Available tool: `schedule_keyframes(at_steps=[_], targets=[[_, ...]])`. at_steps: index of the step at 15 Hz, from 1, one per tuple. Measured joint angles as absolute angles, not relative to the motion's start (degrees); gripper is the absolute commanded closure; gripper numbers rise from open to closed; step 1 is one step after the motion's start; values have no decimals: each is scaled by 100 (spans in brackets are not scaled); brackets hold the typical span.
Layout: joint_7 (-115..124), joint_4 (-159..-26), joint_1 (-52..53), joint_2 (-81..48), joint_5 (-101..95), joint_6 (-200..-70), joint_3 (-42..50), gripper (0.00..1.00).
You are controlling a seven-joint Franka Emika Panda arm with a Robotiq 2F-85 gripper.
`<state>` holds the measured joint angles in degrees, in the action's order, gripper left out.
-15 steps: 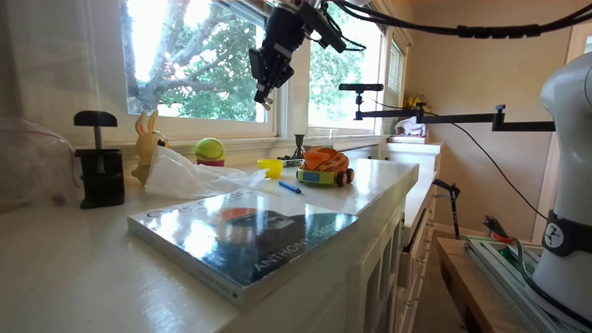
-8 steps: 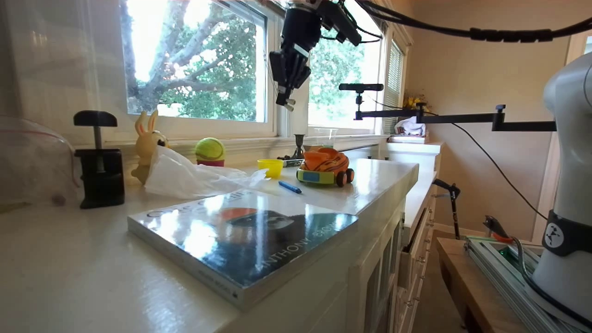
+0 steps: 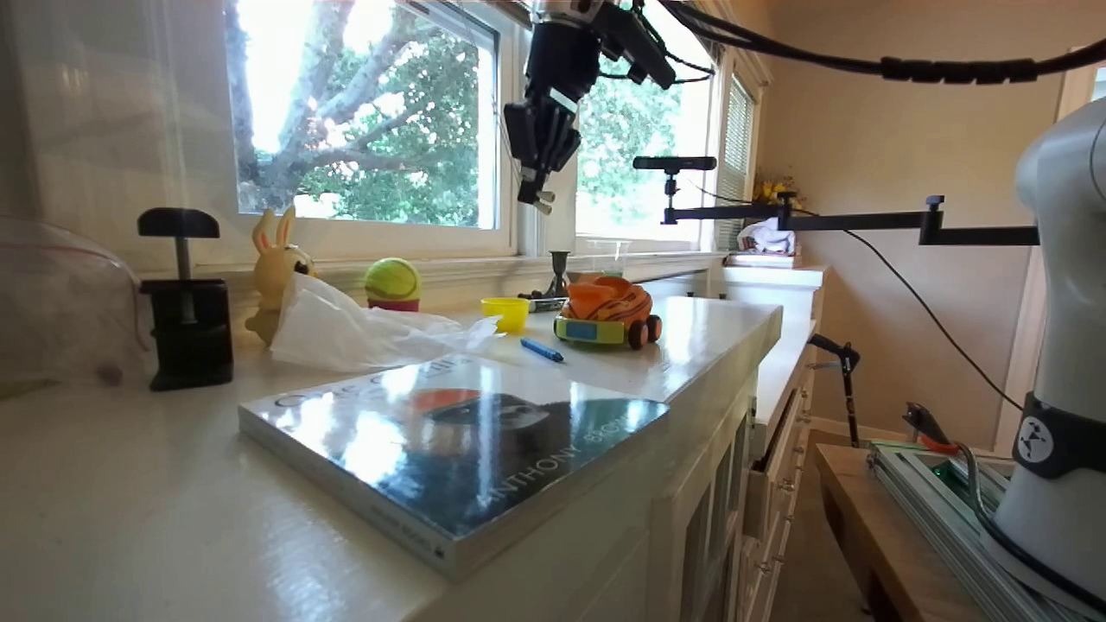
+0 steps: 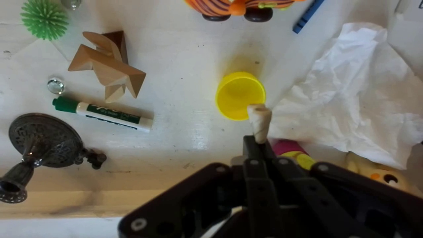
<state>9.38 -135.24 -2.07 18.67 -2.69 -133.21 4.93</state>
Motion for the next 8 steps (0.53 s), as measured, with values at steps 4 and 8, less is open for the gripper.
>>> schedule_keyframes(at_steps=[4, 8], targets=[[912, -13524, -214, 1867, -269, -13306, 493, 99], [891, -13524, -215, 1867, -269, -13304, 493, 72]])
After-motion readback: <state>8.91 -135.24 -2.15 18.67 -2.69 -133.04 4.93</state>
